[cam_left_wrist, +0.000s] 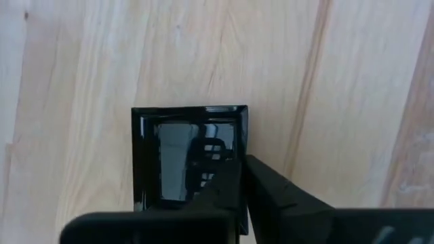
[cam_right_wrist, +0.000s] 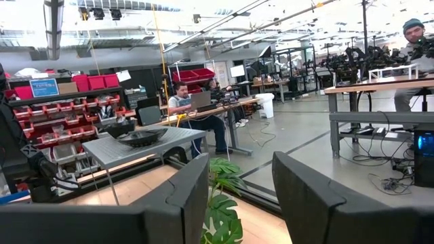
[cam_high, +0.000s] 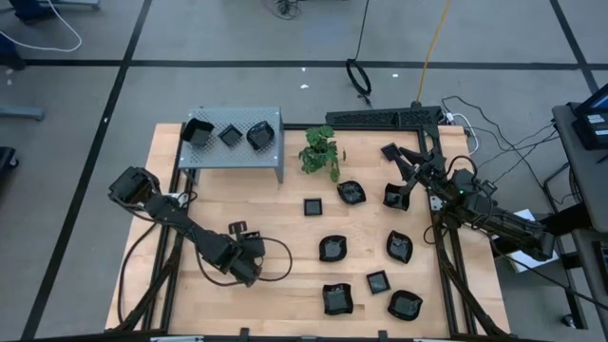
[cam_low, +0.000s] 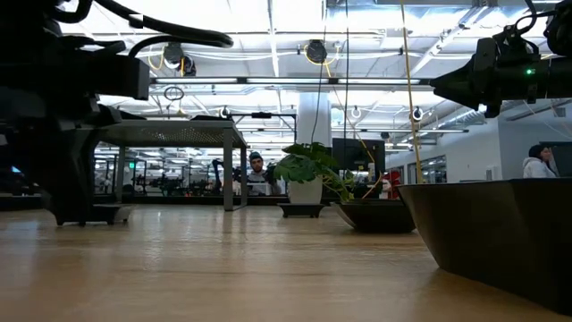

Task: Pick & Place Mini shaped plates
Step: Stack the square plate on top of the square plate on the shelf

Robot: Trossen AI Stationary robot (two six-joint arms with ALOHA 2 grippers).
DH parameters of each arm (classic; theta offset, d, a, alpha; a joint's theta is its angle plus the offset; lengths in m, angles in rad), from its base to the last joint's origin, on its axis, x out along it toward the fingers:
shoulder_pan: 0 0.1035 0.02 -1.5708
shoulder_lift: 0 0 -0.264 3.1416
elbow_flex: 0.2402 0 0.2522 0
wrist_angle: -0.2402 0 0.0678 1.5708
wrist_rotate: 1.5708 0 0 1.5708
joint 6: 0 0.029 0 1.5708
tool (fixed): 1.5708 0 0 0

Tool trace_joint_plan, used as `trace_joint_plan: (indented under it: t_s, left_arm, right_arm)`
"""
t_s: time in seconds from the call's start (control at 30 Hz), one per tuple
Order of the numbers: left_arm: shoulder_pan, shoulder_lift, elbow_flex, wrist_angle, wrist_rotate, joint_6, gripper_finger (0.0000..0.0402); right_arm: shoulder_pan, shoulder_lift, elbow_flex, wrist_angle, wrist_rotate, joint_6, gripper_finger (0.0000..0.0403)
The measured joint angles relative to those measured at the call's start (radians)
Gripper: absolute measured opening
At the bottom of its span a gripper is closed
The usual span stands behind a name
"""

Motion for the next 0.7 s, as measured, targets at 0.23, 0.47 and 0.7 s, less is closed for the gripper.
trace_joint_plan:
  t_s: [0.23, 0.47, 0.7]
  left_arm:
    - [0.003, -0.033, 0.034, -0.008, 0.000, 0.049, 0.0010]
    - [0.021, -0.109, 0.083, -0.014, -0.105, 0.127, 0.0009]
    - [0.110, -0.230, 0.102, -0.014, -0.279, 0.177, 0.0008]
  right_arm:
    - [0.000, 0.000, 0.000, 0.000, 0.000, 0.000, 0.0153]
    - [0.000, 0.000, 0.000, 0.000, 0.000, 0.000, 0.0153]
    - [0.000, 0.000, 0.000, 0.000, 0.000, 0.000, 0.0153]
